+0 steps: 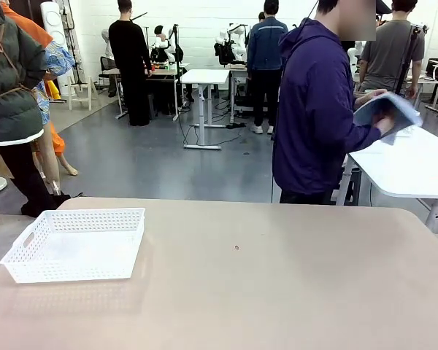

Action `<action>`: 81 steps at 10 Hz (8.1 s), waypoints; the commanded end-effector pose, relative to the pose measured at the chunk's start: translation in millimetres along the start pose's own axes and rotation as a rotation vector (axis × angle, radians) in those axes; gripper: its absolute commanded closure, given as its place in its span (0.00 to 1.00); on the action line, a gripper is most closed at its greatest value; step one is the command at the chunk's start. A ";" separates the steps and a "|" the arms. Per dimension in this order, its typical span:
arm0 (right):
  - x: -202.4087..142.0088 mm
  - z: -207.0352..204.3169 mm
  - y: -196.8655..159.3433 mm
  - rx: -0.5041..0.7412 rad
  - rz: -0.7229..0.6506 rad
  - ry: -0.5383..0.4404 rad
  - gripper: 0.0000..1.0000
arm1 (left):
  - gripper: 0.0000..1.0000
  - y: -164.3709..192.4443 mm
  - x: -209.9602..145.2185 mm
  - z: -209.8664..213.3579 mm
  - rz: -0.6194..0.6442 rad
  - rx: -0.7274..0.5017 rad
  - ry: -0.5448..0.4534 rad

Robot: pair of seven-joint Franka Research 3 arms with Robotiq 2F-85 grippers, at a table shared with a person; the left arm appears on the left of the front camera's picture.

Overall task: Clean and organize the cups into the basket.
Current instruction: Pick up the Organizing basket and move it to the center of the table, then pick up the Reusable plastic cup from the right side of the table and place it inside the Organizing basket.

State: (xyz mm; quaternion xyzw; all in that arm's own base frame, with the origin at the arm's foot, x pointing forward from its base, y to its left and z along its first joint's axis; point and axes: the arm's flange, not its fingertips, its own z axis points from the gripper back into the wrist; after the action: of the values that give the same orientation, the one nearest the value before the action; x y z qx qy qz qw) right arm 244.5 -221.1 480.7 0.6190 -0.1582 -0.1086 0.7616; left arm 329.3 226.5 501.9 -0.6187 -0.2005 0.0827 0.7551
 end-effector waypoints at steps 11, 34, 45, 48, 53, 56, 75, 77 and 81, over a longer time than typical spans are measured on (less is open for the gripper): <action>5.6 -2.4 -9.1 0.000 -0.024 0.013 0.00 | 0.00 1.7 1.9 -0.5 0.004 -0.008 -0.001; 5.6 -2.4 -9.1 0.000 -0.024 0.013 0.00 | 0.00 1.7 1.9 -0.5 0.004 -0.008 -0.001; 5.6 -2.4 -9.1 0.000 -0.024 0.013 0.00 | 0.00 1.7 1.9 -0.5 0.004 -0.008 -0.001; 5.6 -2.4 -9.1 0.000 -0.024 0.013 0.00 | 0.00 1.7 1.9 -0.5 0.004 -0.008 -0.001; 5.6 -2.4 -9.1 0.000 -0.024 0.013 0.00 | 0.00 1.7 1.9 -0.5 0.004 -0.008 -0.001; 5.6 -2.4 -9.1 0.000 -0.024 0.013 0.00 | 0.00 1.7 1.9 -0.5 0.004 -0.008 -0.001; 5.6 -2.4 -9.1 0.000 -0.024 0.013 0.00 | 0.00 1.7 1.9 -0.5 0.004 -0.008 -0.001; 5.6 -2.4 -9.1 0.000 -0.024 0.013 0.00 | 0.00 1.7 1.9 -0.5 0.004 -0.008 -0.001; 5.6 -2.4 -9.1 0.000 -0.024 0.013 0.00 | 0.00 1.7 1.9 -0.5 0.004 -0.008 -0.001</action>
State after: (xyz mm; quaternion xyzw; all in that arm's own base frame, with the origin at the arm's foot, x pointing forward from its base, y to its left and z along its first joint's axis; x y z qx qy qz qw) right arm 250.7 -222.4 470.0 0.6222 -0.1439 -0.1173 0.7605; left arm 331.4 226.4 498.7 -0.6196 -0.1967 0.0847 0.7551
